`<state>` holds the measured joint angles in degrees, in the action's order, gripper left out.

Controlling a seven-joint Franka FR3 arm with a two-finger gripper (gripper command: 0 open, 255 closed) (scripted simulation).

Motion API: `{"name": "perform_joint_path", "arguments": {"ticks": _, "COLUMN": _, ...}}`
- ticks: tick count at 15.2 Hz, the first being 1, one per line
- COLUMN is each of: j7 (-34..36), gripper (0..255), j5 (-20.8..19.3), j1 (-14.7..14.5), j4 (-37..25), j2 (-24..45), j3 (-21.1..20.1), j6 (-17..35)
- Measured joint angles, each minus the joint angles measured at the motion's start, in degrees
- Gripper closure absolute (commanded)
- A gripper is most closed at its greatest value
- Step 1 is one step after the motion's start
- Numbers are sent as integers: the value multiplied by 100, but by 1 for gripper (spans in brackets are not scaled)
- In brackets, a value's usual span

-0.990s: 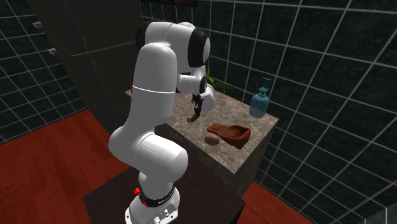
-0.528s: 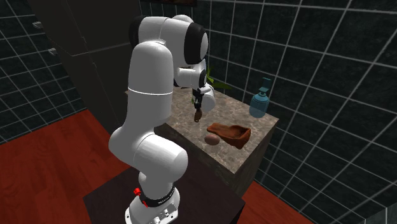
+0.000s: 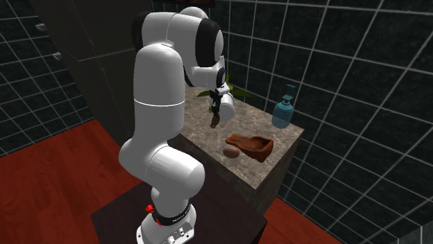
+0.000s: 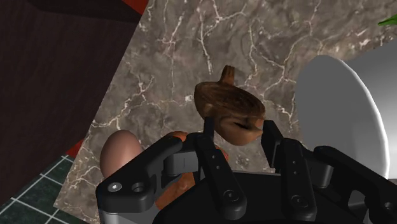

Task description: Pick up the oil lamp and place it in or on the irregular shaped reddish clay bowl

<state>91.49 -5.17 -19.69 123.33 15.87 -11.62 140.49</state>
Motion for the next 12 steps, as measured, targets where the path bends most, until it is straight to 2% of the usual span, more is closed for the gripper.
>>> {"name": "perform_joint_path", "arguments": {"ticks": 6, "j7": -132, "gripper": 255, "j5": 108, "j1": 68, "j4": -42, "j2": -278, "j3": -20, "j6": -312}}
{"name": "perform_joint_path", "arguments": {"ticks": 12, "j7": -985, "gripper": 255, "j5": 294, "j1": 571, "j4": 405, "j2": -626, "j3": 225, "j6": -197}}
